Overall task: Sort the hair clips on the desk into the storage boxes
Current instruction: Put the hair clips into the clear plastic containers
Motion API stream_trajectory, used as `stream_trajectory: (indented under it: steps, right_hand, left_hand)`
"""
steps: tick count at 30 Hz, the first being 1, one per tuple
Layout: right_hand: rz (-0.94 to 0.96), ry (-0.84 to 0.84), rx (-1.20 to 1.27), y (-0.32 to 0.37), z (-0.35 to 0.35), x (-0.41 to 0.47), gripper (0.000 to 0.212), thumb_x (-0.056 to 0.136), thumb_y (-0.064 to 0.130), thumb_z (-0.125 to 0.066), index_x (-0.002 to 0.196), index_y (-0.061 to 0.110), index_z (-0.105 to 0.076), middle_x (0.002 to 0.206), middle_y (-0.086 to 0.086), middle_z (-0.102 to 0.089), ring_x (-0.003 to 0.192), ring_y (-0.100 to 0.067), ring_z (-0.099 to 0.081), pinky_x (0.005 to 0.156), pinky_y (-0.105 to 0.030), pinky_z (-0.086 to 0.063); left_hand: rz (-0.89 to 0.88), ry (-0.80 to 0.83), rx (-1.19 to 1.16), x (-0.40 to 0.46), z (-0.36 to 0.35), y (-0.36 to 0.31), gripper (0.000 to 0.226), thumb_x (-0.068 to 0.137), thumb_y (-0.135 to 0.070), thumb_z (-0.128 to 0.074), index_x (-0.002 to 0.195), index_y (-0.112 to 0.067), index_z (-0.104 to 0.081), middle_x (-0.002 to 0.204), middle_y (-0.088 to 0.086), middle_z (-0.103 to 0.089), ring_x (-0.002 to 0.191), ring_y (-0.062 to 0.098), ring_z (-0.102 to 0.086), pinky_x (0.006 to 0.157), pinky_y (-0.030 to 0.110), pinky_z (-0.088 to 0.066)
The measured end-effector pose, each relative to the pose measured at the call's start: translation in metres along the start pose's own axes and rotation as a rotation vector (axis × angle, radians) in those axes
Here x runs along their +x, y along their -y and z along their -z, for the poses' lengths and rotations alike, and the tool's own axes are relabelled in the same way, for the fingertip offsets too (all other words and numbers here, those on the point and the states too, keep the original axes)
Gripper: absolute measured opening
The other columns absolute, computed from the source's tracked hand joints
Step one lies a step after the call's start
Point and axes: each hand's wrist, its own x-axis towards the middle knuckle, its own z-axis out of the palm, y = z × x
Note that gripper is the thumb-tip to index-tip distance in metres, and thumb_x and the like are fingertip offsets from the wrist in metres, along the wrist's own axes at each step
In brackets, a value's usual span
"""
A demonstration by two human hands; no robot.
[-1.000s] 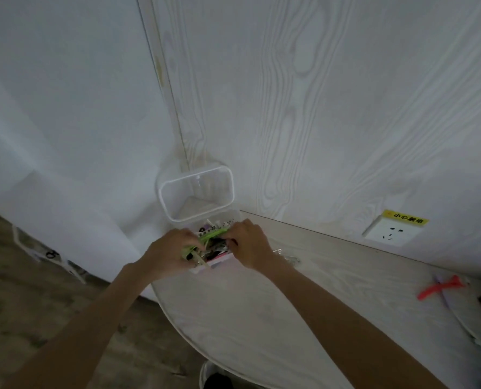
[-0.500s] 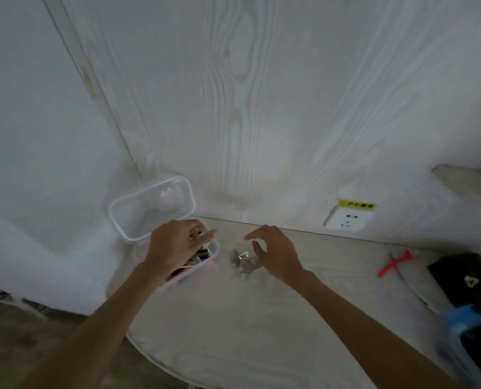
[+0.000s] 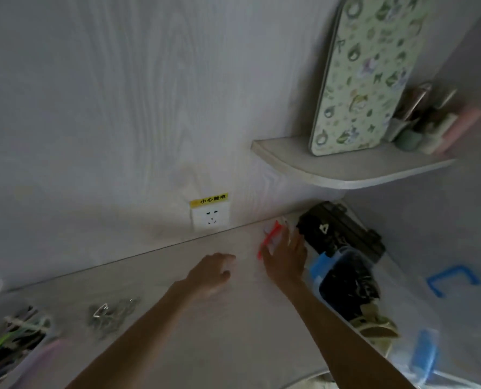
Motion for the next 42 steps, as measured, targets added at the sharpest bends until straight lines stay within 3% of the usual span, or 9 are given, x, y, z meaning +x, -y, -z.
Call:
stream_trajectory:
  steps: [6,12,18,22,24,27,30,36,42]
  right_hand:
    - [0.036,0.055,-0.086,-0.003,-0.026,0.022,0.07,0.093,0.053,-0.025,0.148,0.019,0.0,0.158,-0.006,-0.001,0.145,-0.032,0.0,0.115,-0.053,0.001]
    - [0.462,0.0,-0.181,0.002,-0.047,-0.023,0.052,0.096,0.038,-0.019,0.147,0.027,-0.017,0.152,0.002,-0.029,0.137,-0.024,-0.034,0.11,-0.051,-0.026]
    - [0.86,0.246,-0.144,0.015,-0.054,-0.058,0.05,0.099,0.036,-0.025,0.146,0.033,-0.01,0.156,0.005,-0.019,0.144,-0.022,-0.018,0.116,-0.049,-0.007]
    - [0.769,0.245,-0.095,0.003,-0.034,-0.065,0.064,0.09,0.054,-0.037,0.145,0.032,-0.011,0.155,0.002,-0.021,0.145,-0.019,-0.01,0.118,-0.042,0.004]
    - [0.608,0.183,-0.086,-0.014,-0.029,-0.067,0.06,0.092,0.056,-0.025,0.144,0.026,-0.021,0.153,0.001,-0.026,0.144,-0.018,-0.017,0.119,-0.043,-0.009]
    - [0.457,0.075,-0.111,-0.033,-0.024,-0.075,0.045,0.088,0.021,-0.038,0.133,0.019,-0.045,0.138,-0.004,-0.05,0.128,-0.025,-0.047,0.103,-0.043,-0.042]
    - [0.493,0.055,-0.074,-0.029,-0.023,-0.077,0.045,0.084,0.003,-0.051,0.124,0.02,-0.055,0.119,-0.003,-0.059,0.108,-0.022,-0.057,0.086,-0.031,-0.052]
    - [0.4,0.154,0.093,0.01,-0.021,-0.061,0.04,0.093,0.005,-0.04,0.128,0.019,-0.054,0.112,-0.007,-0.054,0.105,-0.021,-0.048,0.086,-0.024,-0.044]
    - [0.612,0.478,-0.115,0.023,-0.02,-0.07,0.052,0.09,0.04,-0.046,0.138,0.022,-0.038,0.142,-0.005,-0.035,0.131,-0.026,-0.028,0.104,-0.038,-0.029]
  left_hand:
    - [0.005,-0.092,-0.04,0.022,0.001,-0.002,0.045,0.093,-0.014,-0.046,0.138,-0.021,-0.039,0.144,0.0,-0.041,0.13,0.02,-0.044,0.107,0.033,-0.036]
    - [-0.04,-0.262,-0.032,0.017,0.015,0.006,0.049,0.091,-0.004,-0.043,0.137,-0.021,-0.039,0.143,-0.001,-0.04,0.129,0.017,-0.043,0.105,0.033,-0.038]
    - [-0.012,-0.142,0.321,-0.009,0.019,0.023,0.074,0.085,-0.018,-0.061,0.147,-0.026,-0.021,0.155,-0.008,-0.016,0.143,0.015,-0.018,0.111,0.03,-0.031]
    - [0.051,-0.113,0.271,-0.035,0.02,0.043,0.062,0.085,0.0,-0.042,0.142,-0.024,-0.032,0.153,-0.005,-0.023,0.138,0.018,-0.026,0.107,0.03,-0.035]
    - [0.021,-0.102,0.303,-0.041,0.018,0.055,0.062,0.082,-0.002,-0.043,0.139,-0.027,-0.037,0.149,-0.004,-0.028,0.134,0.019,-0.033,0.104,0.031,-0.039]
    - [0.007,-0.093,0.324,-0.047,0.012,0.065,0.057,0.082,-0.016,-0.051,0.135,-0.031,-0.041,0.14,-0.004,-0.036,0.127,0.019,-0.04,0.101,0.033,-0.042]
    - [0.021,-0.075,0.237,-0.05,0.0,0.061,0.052,0.084,-0.027,-0.057,0.134,-0.032,-0.043,0.135,-0.004,-0.038,0.126,0.018,-0.039,0.102,0.034,-0.041]
    - [0.047,-0.174,-0.046,-0.06,-0.022,0.05,0.065,0.073,-0.029,-0.075,0.131,-0.024,-0.045,0.115,-0.003,-0.048,0.111,0.016,-0.053,0.083,0.013,-0.037]
    - [0.153,-0.299,-0.16,-0.073,-0.019,0.04,0.09,0.066,-0.045,-0.079,0.141,-0.029,-0.031,0.112,-0.004,-0.061,0.104,0.015,-0.059,0.088,0.024,-0.043]
